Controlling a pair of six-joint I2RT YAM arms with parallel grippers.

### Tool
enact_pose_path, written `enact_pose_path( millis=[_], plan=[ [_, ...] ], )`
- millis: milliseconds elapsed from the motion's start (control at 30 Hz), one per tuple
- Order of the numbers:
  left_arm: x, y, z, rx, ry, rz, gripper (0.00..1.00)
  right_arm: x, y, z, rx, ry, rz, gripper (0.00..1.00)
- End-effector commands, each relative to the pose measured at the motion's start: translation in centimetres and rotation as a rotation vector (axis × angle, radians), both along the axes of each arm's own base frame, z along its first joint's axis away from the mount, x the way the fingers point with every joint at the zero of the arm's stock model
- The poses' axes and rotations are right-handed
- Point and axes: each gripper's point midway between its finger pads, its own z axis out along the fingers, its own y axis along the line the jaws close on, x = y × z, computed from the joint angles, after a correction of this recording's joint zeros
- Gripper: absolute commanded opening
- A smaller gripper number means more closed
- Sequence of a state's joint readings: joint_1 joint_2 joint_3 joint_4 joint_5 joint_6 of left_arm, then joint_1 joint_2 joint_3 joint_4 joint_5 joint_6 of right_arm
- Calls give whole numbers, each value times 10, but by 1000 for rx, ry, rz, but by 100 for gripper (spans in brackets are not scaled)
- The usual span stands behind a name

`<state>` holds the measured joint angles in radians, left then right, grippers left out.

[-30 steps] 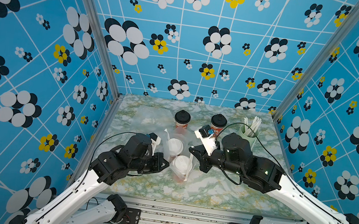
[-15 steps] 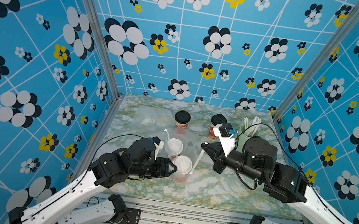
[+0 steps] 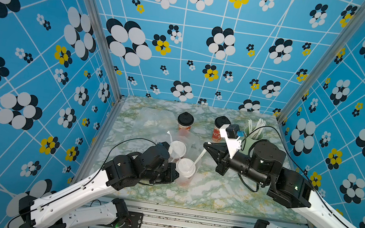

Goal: Pack milk tea into plastic carrier bags
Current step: Place the straw in the plastic carrier bag.

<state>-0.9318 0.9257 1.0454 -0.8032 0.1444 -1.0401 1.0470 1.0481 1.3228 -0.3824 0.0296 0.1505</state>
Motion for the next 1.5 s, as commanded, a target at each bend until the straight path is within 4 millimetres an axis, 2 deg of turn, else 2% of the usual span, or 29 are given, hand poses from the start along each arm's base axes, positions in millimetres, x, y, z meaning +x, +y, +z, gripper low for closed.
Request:
enact_pose_path(
  millis=[0, 167, 333, 767, 967, 1167, 1467],
  plan=[
    [-6, -10, 9, -50, -5, -52, 0, -7, 11, 3, 46, 9, 55, 0],
    [-14, -13, 10, -57, 9, -105, 0, -7, 20, -11, 20, 40, 80, 0],
    [-14, -14, 11, -63, 7, -107, 0, -12, 29, -34, -39, 101, 125, 0],
    [-8, -10, 10, -64, -3, -80, 0, -5, 20, -78, -170, 114, 78, 0],
    [-7, -9, 11, -67, -3, -76, 0, 4, 22, -104, -215, 85, 48, 0],
    [-6, -9, 10, -68, -2, -72, 0, 3, 33, -127, -172, 95, 79, 0],
    [-5, -6, 12, -74, -7, -61, 0, -2, 45, -186, -181, 167, 120, 0]
  ],
)
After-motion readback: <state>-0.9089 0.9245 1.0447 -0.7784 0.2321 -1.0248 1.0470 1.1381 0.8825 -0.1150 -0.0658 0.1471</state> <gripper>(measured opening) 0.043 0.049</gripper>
